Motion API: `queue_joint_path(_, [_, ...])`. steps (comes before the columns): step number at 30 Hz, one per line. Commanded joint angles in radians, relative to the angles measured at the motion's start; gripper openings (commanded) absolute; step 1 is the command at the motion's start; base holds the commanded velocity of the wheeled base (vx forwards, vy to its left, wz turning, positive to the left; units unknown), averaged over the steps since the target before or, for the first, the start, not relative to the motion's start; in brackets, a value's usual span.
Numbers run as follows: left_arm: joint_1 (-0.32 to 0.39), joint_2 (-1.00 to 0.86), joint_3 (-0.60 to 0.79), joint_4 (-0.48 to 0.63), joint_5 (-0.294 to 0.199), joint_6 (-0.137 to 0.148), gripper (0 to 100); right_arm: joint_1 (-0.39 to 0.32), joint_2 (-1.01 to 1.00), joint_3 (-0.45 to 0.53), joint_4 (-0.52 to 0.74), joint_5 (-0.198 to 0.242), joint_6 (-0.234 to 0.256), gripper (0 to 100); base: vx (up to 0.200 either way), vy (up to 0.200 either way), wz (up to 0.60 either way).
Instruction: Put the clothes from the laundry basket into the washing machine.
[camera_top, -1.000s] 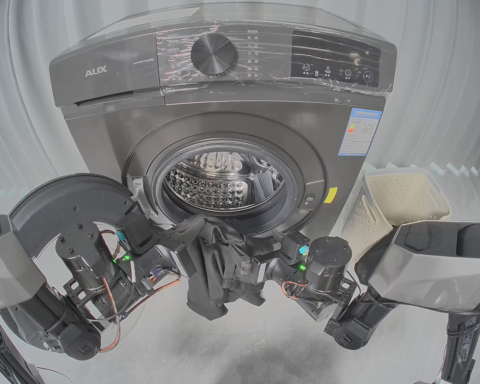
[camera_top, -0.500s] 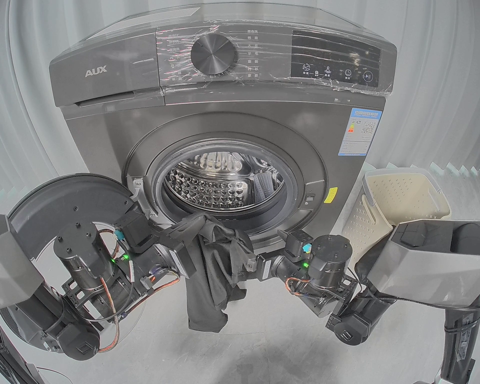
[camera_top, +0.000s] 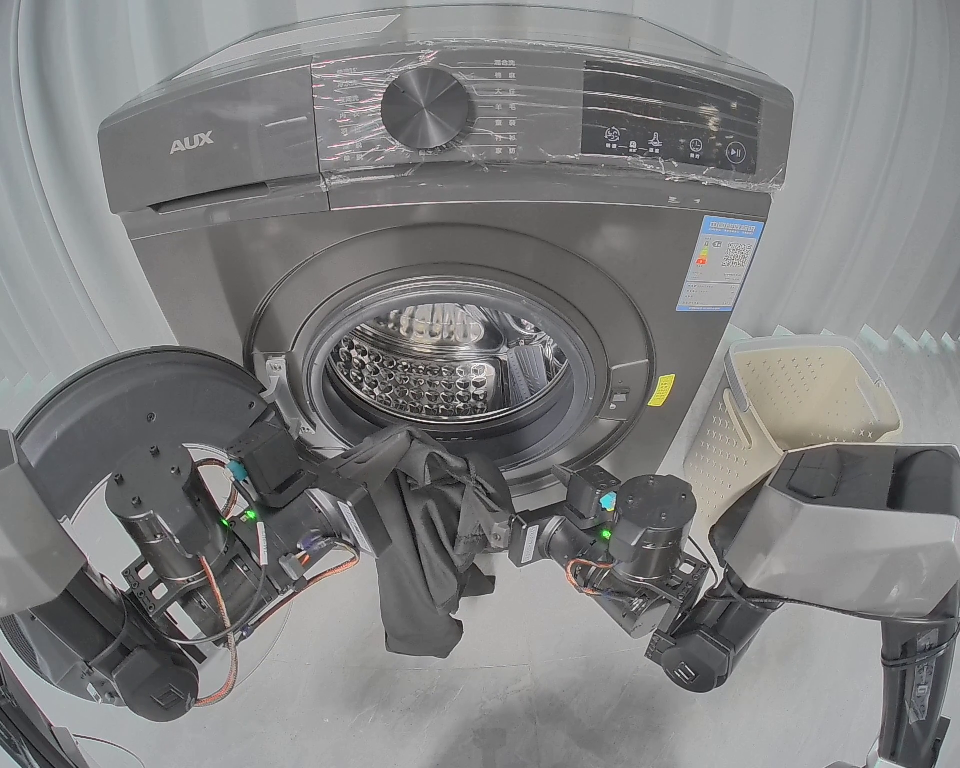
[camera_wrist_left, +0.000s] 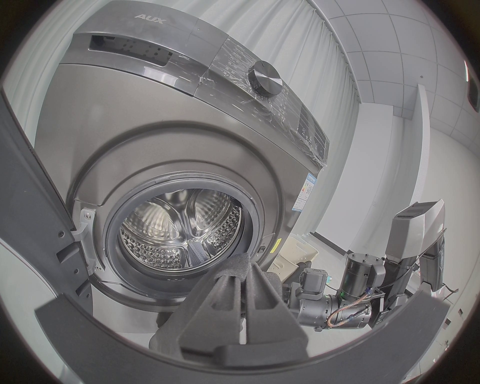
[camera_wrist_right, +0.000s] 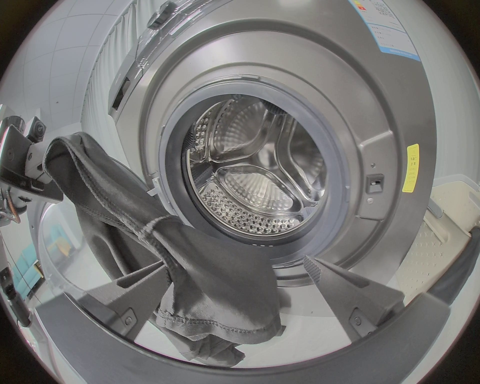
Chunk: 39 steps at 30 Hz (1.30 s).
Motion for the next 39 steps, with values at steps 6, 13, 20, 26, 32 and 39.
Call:
queue_joint_path(6, [-0.004, 0.006, 0.003, -0.001, 0.000, 0.000, 0, 0.044, 0.005, -0.074, 0.001, 0.002, -0.002, 100, 0.000, 0.000, 0.00])
queue_joint_path(13, [0.000, 0.005, 0.003, -0.001, 0.000, -0.001, 0, 0.009, 0.016, -0.069, 0.004, -0.001, -0.002, 100, 0.000, 0.000, 0.00])
queue_joint_path(20, [-0.003, 0.005, 0.003, -0.001, 0.000, -0.006, 0, -0.055, 0.015, -0.048, 0.004, -0.001, -0.002, 100, 0.000, 0.000, 0.00])
queue_joint_path(26, [-0.003, 0.002, 0.003, -0.001, 0.000, -0.006, 0, -0.046, 0.021, -0.054, 0.004, -0.001, -0.002, 100, 0.000, 0.000, 0.00])
queue_joint_path(32, [-0.006, 0.003, 0.005, -0.001, 0.000, -0.006, 0, -0.038, 0.030, -0.057, 0.001, 0.011, -0.004, 100, 0.000, 0.000, 0.00])
queue_joint_path(39, [-0.006, 0.002, 0.009, -0.001, -0.001, -0.006, 0, -0.025, 0.033, -0.058, -0.002, 0.013, -0.004, 0, 0.000, 0.000, 0.00])
